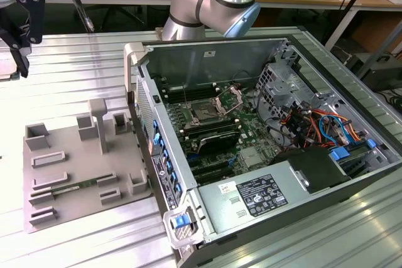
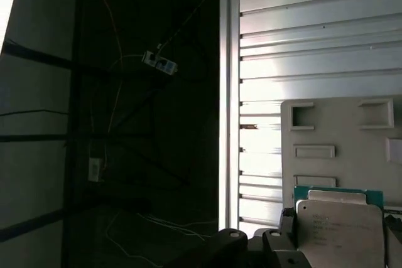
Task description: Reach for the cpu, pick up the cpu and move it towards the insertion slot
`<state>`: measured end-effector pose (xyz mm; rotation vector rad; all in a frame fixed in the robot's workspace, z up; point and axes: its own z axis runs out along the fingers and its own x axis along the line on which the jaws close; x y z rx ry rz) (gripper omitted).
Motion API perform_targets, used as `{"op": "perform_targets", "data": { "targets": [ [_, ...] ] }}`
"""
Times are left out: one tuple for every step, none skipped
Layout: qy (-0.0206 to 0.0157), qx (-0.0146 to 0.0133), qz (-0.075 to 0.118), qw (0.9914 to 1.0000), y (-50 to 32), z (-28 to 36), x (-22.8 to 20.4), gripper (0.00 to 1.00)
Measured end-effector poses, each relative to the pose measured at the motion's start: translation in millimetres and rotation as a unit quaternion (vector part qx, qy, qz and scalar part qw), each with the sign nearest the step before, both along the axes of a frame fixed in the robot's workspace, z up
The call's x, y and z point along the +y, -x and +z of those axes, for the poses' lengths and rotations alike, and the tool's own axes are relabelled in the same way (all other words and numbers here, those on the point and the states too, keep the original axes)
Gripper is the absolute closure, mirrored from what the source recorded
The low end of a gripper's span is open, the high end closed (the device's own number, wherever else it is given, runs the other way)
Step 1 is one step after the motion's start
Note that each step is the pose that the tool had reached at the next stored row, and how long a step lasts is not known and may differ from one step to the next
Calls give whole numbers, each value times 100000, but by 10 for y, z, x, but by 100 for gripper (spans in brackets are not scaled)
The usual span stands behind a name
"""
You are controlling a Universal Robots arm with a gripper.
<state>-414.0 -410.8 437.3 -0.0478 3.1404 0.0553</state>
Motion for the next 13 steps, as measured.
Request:
{"op": "perform_targets", "data": {
  "targets": [
    [-4,-2,-2,100000,0,10,0,45],
    [-2,-2,-1,100000,0,20,0,45],
    [-3,0,-2,100000,0,30,0,45],
    [-4,-1,0,100000,0,45,0,45],
    [-1,2,-2,100000,0,56,0,45],
    [-1,3,-2,100000,0,70,0,45],
    [-3,0,0,100000,0,82,0,45],
    [-2,1,0,100000,0,97,0,45],
    [-2,-1,1,100000,0,113,0,45],
    [-3,2,-1,100000,0,130,0,45],
    [-3,0,-1,100000,0,142,0,45],
    [0,1,0,100000,0,152,0,45],
    [1,4,-2,100000,0,167,0,45]
  ]
}}
